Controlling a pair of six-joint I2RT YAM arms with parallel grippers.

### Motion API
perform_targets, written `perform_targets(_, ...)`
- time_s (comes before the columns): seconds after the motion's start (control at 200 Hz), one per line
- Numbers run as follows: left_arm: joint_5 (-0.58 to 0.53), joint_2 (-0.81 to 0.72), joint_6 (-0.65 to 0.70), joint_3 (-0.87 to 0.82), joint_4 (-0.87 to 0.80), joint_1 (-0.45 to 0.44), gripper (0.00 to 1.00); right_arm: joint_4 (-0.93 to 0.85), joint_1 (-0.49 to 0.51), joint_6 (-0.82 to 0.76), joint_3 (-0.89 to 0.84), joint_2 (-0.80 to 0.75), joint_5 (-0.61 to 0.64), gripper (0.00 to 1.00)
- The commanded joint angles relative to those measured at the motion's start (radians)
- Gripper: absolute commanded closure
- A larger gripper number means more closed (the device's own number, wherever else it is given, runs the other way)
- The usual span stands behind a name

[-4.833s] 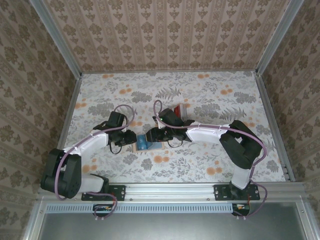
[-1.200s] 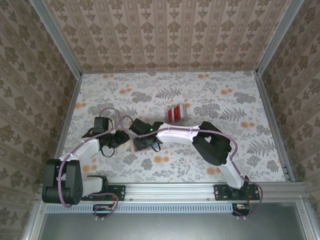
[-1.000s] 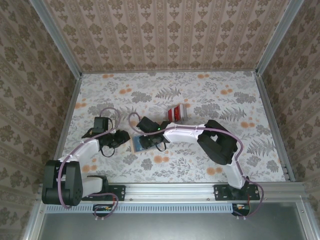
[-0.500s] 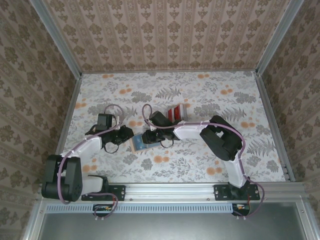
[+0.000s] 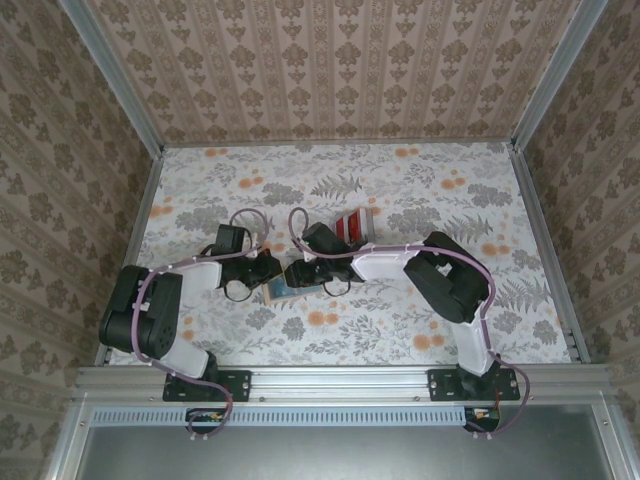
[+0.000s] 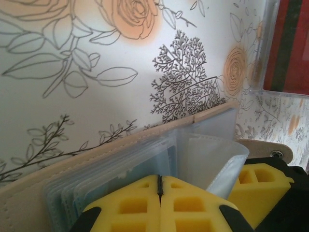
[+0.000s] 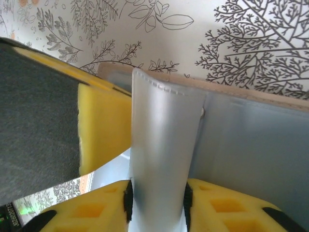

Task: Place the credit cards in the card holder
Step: Flip over the card slot in the card holder.

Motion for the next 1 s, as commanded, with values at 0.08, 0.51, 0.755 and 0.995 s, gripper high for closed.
perform_targets(0.08,-0.052,0.018,0.019,0.003,-0.034,0.000,0.98,-0.050,-0.028,-0.025,-0.045,-0.117,0.024,0.56)
perform_targets(0.51,-0.053,0.041,0.025,0.035,-0.054,-0.013,0.98,-0.213,-0.066,-0.097,-0.115,-0.135,0.148,0.61)
perform_targets(0.755,-0.082,0.035,0.047,0.093,-0.129,-0.040,0.97,-0.187,-0.066,-0.070,-0.159,-0.158,0.146,0.61)
perform_targets(0.995,-0.101,-0.016,0.100,0.202,-0.285,-0.035,0.92,-0.288,-0.068,-0.076,-0.161,-0.280,0.169,0.61)
